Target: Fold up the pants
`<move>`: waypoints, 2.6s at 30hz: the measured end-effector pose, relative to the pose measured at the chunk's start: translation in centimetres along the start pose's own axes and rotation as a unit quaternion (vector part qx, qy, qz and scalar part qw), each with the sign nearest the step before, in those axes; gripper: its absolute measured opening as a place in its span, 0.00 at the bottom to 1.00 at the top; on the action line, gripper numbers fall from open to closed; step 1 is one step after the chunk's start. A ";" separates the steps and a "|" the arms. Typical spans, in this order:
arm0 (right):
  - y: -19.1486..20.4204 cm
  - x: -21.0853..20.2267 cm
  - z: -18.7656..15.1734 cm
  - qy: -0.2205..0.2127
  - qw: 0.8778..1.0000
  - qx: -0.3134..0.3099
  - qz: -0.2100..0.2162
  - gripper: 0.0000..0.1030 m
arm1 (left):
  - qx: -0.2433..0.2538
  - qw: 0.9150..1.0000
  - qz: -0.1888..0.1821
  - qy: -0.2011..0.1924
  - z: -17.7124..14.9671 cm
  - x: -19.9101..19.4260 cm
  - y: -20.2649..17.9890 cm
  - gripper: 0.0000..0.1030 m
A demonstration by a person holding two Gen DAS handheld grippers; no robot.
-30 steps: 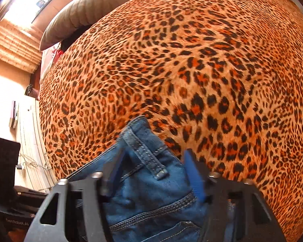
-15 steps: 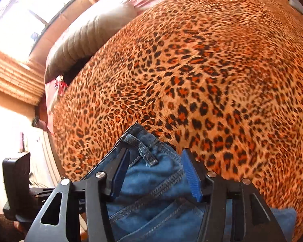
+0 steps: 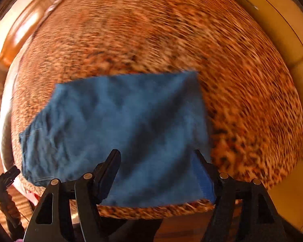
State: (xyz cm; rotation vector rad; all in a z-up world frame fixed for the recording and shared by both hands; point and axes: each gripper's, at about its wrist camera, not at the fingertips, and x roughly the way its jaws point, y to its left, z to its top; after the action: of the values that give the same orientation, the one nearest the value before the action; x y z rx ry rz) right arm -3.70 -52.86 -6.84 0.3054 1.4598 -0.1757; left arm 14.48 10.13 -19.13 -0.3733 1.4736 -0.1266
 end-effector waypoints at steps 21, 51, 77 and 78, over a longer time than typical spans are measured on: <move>-9.3 3.1 -9.6 -0.096 0.957 0.221 0.163 0.69 | 0.369 0.928 0.028 0.042 2.4 4.5 -29.1 0.68; -11.6 5.4 -11.6 -0.159 0.883 0.322 0.303 0.68 | 0.750 0.608 0.109 0.238 1.9 34.8 -57.3 0.70; -0.1 -4.7 -8.3 -0.189 0.934 0.102 0.284 0.09 | 0.606 0.784 -0.051 0.125 10.0 13.6 -44.5 0.09; 1.3 -5.2 -8.2 -0.185 0.937 0.078 0.285 0.10 | 0.597 0.792 -0.049 0.118 10.7 12.5 -43.1 0.09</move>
State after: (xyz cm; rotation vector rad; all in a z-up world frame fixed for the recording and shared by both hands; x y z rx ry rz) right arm -11.60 -49.45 -2.25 0.7691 0.9392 0.1194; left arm 32.42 -32.28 -16.59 0.6322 1.3292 -1.1619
